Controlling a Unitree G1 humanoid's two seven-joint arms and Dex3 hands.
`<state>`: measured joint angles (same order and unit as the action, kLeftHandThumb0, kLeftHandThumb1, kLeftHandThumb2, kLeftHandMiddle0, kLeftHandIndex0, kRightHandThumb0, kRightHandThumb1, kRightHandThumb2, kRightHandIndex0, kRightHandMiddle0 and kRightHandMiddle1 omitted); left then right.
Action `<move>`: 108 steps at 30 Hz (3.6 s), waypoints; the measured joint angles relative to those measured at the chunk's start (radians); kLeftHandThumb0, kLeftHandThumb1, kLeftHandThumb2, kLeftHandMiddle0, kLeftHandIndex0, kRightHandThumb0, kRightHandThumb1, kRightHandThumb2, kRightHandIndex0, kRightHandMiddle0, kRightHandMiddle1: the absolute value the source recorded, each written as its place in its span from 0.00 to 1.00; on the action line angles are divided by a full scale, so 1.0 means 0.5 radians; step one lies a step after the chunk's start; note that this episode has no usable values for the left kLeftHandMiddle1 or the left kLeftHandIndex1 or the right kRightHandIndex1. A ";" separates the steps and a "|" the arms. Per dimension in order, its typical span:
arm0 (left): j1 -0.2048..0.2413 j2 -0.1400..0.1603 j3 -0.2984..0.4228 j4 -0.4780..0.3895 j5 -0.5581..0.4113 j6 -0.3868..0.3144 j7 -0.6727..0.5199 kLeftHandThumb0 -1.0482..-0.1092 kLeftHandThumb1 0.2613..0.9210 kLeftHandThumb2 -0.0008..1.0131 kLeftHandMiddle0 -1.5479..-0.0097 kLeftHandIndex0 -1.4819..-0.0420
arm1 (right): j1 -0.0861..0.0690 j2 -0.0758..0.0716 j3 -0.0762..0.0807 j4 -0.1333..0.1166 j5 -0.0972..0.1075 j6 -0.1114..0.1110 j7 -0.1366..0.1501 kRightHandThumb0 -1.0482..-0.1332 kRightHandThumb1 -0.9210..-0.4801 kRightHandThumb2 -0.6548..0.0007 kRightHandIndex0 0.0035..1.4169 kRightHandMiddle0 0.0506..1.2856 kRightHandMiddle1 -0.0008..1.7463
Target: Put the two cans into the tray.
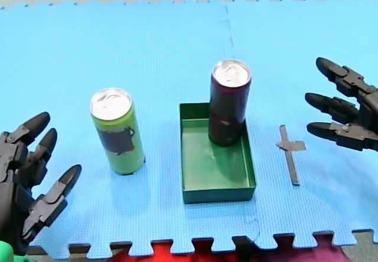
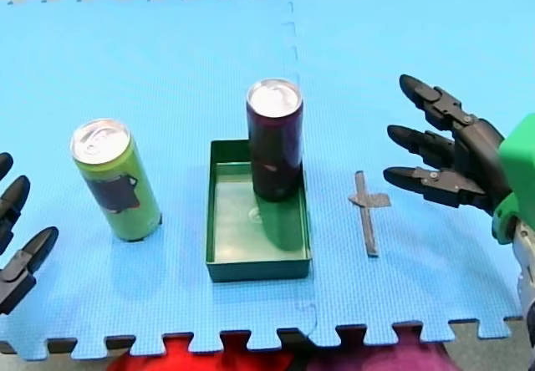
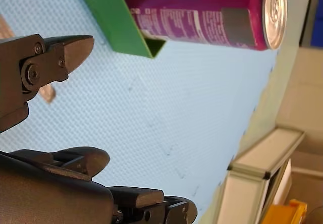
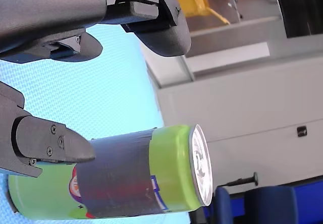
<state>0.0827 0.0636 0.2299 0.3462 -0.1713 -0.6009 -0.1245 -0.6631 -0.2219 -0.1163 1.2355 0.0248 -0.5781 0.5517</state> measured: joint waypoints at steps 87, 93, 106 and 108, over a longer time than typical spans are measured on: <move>-0.528 0.253 -0.087 0.384 -0.107 0.631 -0.562 0.00 0.86 0.00 0.78 0.99 | -0.021 0.024 -0.060 0.006 0.038 0.103 -0.060 0.01 0.18 1.00 0.30 0.06 0.00; -0.543 0.253 -0.090 0.384 -0.101 0.648 -0.553 0.00 0.87 0.00 0.79 0.99 | -0.021 0.023 -0.060 0.006 0.033 0.095 -0.060 0.01 0.17 1.00 0.30 0.06 0.00; -0.558 0.298 -0.101 0.421 -0.105 0.635 -0.697 0.00 0.86 0.00 0.80 0.99 | -0.021 0.024 -0.085 0.008 0.052 0.070 -0.074 0.01 0.17 1.00 0.30 0.06 0.00; -0.563 0.304 -0.103 0.442 -0.102 0.611 -0.718 0.00 0.87 0.00 0.80 0.99 | -0.021 0.024 -0.086 0.007 0.053 0.070 -0.077 0.01 0.17 1.00 0.30 0.06 0.00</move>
<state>-0.1990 0.2157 0.1784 0.5671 -0.2220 -0.2952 -0.4836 -0.6736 -0.2100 -0.1594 1.2391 0.0513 -0.5432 0.5131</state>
